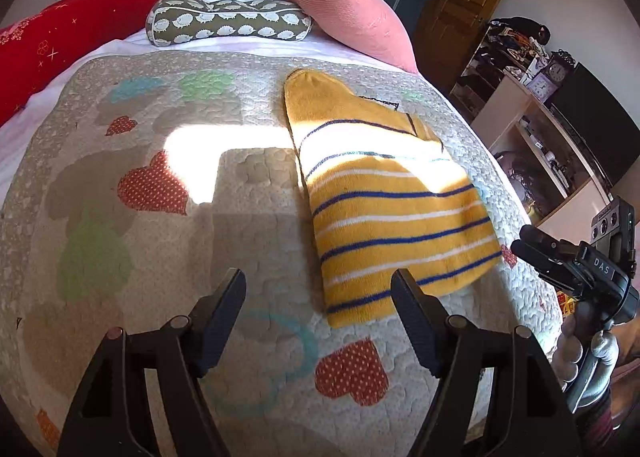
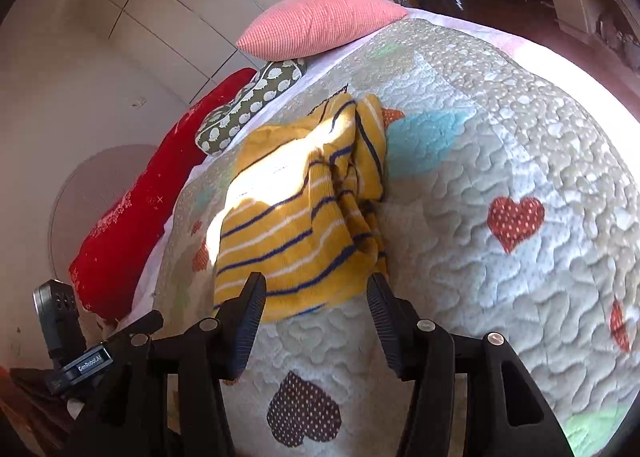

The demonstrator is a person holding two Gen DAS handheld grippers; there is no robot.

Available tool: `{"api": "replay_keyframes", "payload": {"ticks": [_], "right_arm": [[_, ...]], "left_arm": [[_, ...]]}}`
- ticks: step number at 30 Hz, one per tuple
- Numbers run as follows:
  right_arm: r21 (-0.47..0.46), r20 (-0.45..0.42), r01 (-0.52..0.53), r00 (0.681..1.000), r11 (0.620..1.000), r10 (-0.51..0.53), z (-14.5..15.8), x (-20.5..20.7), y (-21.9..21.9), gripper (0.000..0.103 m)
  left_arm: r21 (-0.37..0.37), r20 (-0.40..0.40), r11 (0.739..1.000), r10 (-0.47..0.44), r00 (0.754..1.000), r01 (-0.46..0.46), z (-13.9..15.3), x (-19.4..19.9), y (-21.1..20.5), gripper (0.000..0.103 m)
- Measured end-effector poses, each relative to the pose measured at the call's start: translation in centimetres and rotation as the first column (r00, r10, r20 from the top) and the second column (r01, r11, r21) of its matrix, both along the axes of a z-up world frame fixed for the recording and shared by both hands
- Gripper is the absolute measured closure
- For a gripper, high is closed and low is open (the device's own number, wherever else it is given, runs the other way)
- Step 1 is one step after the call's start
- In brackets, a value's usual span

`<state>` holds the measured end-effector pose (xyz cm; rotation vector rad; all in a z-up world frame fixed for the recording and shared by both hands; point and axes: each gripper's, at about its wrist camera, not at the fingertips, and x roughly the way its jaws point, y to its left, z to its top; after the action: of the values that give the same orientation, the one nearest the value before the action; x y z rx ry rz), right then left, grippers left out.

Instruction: Fold small clothes

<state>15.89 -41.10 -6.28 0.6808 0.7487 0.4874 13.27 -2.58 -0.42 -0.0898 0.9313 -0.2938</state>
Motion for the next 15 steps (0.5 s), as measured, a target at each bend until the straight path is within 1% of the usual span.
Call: {"api": "replay_keyframes", "payload": {"ticks": [2,4,5,6,7,8,10,11,13,14,15], "right_arm": [[0.034,-0.03,-0.003,1.0,0.999,0.004,0.0,3.8,-0.6,0.045],[0.099,-0.074,-0.01,0.997,0.995,0.018,-0.8,7.2,-1.0,0.045],[0.107,-0.094,-0.009,0.995,0.994,0.02,-1.3,8.7,-1.0,0.045],[0.112,-0.107,-0.003,0.994,0.994,0.015,-1.7,10.1,-1.0,0.045],[0.125,-0.114,0.004,0.993,0.992,0.01,-2.1,11.2,-1.0,0.045],[0.147,-0.124,0.006,0.992,0.989,0.012,-2.6,12.3,-1.1,0.045],[0.202,-0.16,0.009,0.987,0.979,0.024,-3.9,14.1,-0.9,0.044],[0.243,-0.174,-0.004,0.984,0.97,0.048,-4.6,14.8,-0.6,0.042],[0.321,-0.156,-0.048,0.982,0.946,0.103,-5.4,15.7,0.1,0.04],[0.351,-0.137,-0.056,0.985,0.935,0.11,-5.4,15.7,0.4,0.036],[0.378,-0.114,-0.055,0.988,0.924,0.105,-5.3,15.6,0.5,0.033]], "left_arm": [[-0.051,-0.066,0.999,-0.005,0.998,0.002,-1.3,3.7,0.0,0.028],[-0.098,-0.156,0.995,-0.008,0.988,-0.008,-3.1,7.1,-0.1,0.028],[-0.132,-0.19,0.991,-0.015,0.982,-0.011,-4.0,8.7,-0.2,0.028],[-0.17,-0.217,0.985,-0.037,0.975,-0.001,-4.8,10.0,-0.4,0.028],[-0.208,-0.24,0.978,-0.068,0.968,0.017,-5.6,11.2,-0.7,0.024],[-0.244,-0.25,0.969,-0.095,0.963,0.033,-6.0,12.1,-0.9,0.018],[-0.282,-0.225,0.957,-0.131,0.966,0.064,-6.1,13.2,-1.6,0.014],[-0.293,-0.209,0.953,-0.146,0.967,0.08,-6.1,13.5,-2.0,0.013],[-0.339,-0.212,0.934,-0.189,0.959,0.109,-6.3,14.0,-3.1,0.013],[-0.366,-0.222,0.923,-0.213,0.951,0.121,-6.6,14.1,-3.8,0.013],[-0.354,-0.231,0.927,-0.217,0.948,0.126,-6.8,14.1,-4.5,0.013]]}}
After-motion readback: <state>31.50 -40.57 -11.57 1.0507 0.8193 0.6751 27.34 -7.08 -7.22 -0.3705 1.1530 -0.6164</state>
